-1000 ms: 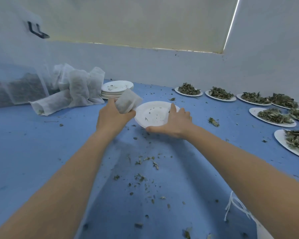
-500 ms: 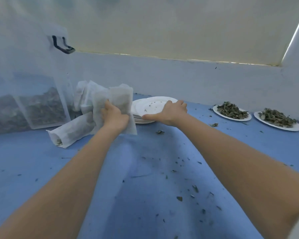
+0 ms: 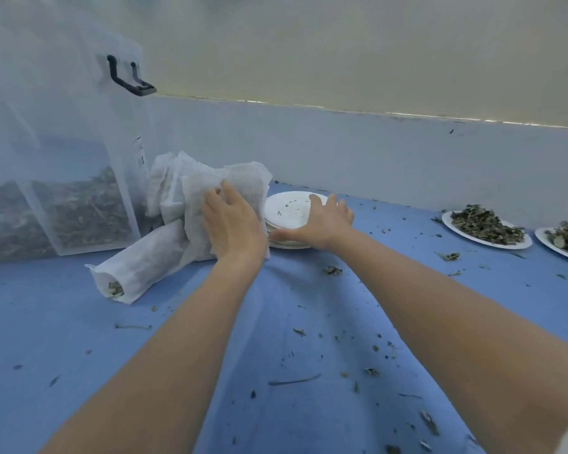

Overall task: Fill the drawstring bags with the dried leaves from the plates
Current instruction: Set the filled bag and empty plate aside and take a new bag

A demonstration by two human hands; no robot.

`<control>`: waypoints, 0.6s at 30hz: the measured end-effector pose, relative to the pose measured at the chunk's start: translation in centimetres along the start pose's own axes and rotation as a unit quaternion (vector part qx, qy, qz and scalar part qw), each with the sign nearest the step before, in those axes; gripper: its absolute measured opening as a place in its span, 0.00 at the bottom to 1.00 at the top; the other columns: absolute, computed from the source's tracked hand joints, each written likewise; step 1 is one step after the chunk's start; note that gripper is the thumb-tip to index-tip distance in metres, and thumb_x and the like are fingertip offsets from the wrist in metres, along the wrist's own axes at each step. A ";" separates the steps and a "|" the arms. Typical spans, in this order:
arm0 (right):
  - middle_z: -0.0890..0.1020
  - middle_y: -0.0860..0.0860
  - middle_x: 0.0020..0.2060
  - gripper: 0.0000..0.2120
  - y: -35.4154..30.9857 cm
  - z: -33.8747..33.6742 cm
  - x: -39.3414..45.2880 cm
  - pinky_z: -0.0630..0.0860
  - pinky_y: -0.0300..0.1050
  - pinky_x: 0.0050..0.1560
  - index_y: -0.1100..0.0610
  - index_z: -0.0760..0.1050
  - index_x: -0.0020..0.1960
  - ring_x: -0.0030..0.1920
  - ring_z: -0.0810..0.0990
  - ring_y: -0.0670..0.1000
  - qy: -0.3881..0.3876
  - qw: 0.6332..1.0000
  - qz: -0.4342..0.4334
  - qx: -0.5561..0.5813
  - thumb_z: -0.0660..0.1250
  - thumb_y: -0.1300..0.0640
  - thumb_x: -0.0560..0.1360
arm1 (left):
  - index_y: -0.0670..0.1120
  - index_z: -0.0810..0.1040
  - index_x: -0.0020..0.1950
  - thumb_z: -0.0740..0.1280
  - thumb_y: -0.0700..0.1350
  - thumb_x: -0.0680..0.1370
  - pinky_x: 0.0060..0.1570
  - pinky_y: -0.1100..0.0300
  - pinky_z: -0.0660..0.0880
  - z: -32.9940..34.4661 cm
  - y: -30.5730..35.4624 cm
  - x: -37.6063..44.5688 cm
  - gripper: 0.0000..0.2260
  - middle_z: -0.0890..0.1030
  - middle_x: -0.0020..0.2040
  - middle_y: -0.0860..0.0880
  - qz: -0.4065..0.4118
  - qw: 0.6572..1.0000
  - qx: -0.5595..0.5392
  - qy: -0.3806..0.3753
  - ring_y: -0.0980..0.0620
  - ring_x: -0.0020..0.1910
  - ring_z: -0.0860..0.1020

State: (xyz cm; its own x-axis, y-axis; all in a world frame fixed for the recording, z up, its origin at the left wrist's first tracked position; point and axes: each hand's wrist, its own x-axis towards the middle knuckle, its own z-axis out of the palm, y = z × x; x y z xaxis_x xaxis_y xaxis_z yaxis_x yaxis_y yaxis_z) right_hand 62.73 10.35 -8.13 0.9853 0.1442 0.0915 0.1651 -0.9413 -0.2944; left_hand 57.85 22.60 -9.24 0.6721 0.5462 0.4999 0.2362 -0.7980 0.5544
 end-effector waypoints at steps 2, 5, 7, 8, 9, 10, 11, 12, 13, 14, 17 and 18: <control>0.52 0.59 0.74 0.56 0.5 -0.8 -1.0 0.48 0.55 0.73 0.54 0.50 0.76 0.74 0.49 0.60 -0.010 1.000 -0.007 0.000 0.62 0.23 0.60 | 0.40 0.54 0.73 0.65 0.37 0.72 0.62 0.53 0.60 -0.5 1.3 -1.5 0.32 0.59 0.69 0.38 0.089 0.996 0.021 0.022 0.40 0.62 0.63; 0.59 0.59 0.71 0.41 1.6 -2.5 -2.2 0.52 0.54 0.71 0.54 0.57 0.73 0.72 0.54 0.59 0.021 1.000 -0.016 -0.008 0.66 0.36 0.68 | 0.40 0.53 0.74 0.65 0.33 0.70 0.63 0.57 0.59 -0.5 4.6 -3.4 0.34 0.58 0.70 0.40 0.207 0.978 0.004 -0.016 0.43 0.65 0.59; 0.59 0.60 0.71 0.35 3.2 -4.1 -2.9 0.52 0.54 0.70 0.54 0.59 0.72 0.71 0.55 0.60 0.036 0.999 -0.013 -0.008 0.66 0.43 0.70 | 0.39 0.53 0.73 0.65 0.33 0.71 0.62 0.58 0.61 -0.5 7.3 -4.3 0.34 0.58 0.69 0.40 0.203 0.977 -0.034 -0.049 0.44 0.65 0.59; 0.58 0.60 0.72 0.36 4.4 -4.9 -3.3 0.52 0.55 0.70 0.54 0.58 0.73 0.72 0.55 0.60 0.039 0.999 -0.007 -0.006 0.66 0.43 0.71 | 0.39 0.54 0.73 0.65 0.33 0.71 0.60 0.59 0.61 -0.4 8.6 -4.6 0.33 0.59 0.68 0.40 0.200 0.977 -0.043 -0.064 0.44 0.64 0.60; 0.58 0.60 0.72 0.37 5.8 -5.8 -3.5 0.52 0.55 0.70 0.54 0.57 0.73 0.72 0.55 0.61 0.042 0.999 0.005 -0.005 0.66 0.42 0.71 | 0.38 0.55 0.72 0.65 0.33 0.71 0.59 0.59 0.61 -0.1 10.0 -5.0 0.32 0.60 0.67 0.40 0.205 0.974 -0.049 -0.081 0.43 0.63 0.60; 0.59 0.60 0.71 0.38 7.4 -6.6 -3.8 0.53 0.55 0.69 0.54 0.57 0.73 0.71 0.56 0.61 0.040 0.999 0.017 -0.005 0.66 0.40 0.71 | 0.38 0.55 0.72 0.65 0.33 0.71 0.58 0.59 0.62 0.2 11.4 -5.3 0.31 0.60 0.67 0.40 0.214 0.970 -0.048 -0.102 0.43 0.63 0.60; 0.59 0.60 0.71 0.39 9.1 -7.4 -4.1 0.54 0.55 0.69 0.55 0.56 0.74 0.71 0.57 0.61 0.037 0.999 0.035 -0.007 0.66 0.38 0.71 | 0.38 0.55 0.72 0.65 0.33 0.72 0.57 0.59 0.62 0.7 12.8 -5.7 0.31 0.60 0.67 0.40 0.224 0.966 -0.047 -0.123 0.43 0.64 0.60; 0.60 0.60 0.71 0.40 10.9 -8.1 -4.3 0.55 0.55 0.69 0.55 0.56 0.74 0.71 0.57 0.62 0.032 0.998 0.052 -0.005 0.66 0.36 0.70 | 0.37 0.54 0.72 0.65 0.34 0.73 0.57 0.59 0.63 1.2 14.2 -6.2 0.31 0.60 0.67 0.40 0.231 0.961 -0.047 -0.144 0.43 0.64 0.60; 0.60 0.59 0.71 0.41 12.7 -8.7 -4.5 0.58 0.56 0.68 0.55 0.56 0.74 0.70 0.58 0.62 0.027 0.997 0.069 0.001 0.65 0.35 0.70 | 0.37 0.55 0.71 0.64 0.35 0.73 0.57 0.60 0.63 1.7 15.6 -6.7 0.29 0.60 0.67 0.40 0.234 0.957 -0.046 -0.167 0.43 0.64 0.60; 0.60 0.59 0.71 0.42 14.4 -9.1 -4.6 0.62 0.55 0.67 0.56 0.56 0.74 0.70 0.59 0.62 0.017 0.996 0.089 0.013 0.66 0.35 0.69 | 0.37 0.56 0.71 0.63 0.36 0.74 0.58 0.59 0.63 2.3 17.1 -7.4 0.28 0.60 0.67 0.40 0.244 0.950 -0.041 -0.189 0.43 0.65 0.60; 0.64 0.60 0.67 0.39 19.1 -9.9 -4.3 0.72 0.47 0.53 0.61 0.60 0.70 0.63 0.68 0.59 -0.011 0.984 0.146 0.097 0.70 0.40 0.70 | 0.37 0.59 0.69 0.62 0.36 0.75 0.54 0.58 0.65 5.0 20.9 -9.4 0.23 0.62 0.67 0.40 0.273 0.928 -0.043 -0.251 0.44 0.64 0.62; 0.70 0.60 0.60 0.31 20.6 -9.8 -4.1 0.73 0.42 0.46 0.63 0.67 0.63 0.56 0.73 0.57 -0.013 0.978 0.169 0.121 0.71 0.44 0.70 | 0.38 0.60 0.68 0.61 0.35 0.75 0.53 0.57 0.66 6.0 22.0 -9.9 0.22 0.62 0.67 0.41 0.254 0.921 -0.064 -0.289 0.44 0.64 0.63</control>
State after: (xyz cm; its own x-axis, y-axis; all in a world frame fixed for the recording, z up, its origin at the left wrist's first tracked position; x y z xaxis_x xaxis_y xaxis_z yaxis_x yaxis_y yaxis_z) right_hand 61.69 -12.59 -5.21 0.9857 -0.1519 -0.0734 -0.1678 -0.8374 -0.5201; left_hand 60.65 -1.89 -5.99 0.9430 -0.1458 0.2992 -0.2718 -0.8561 0.4395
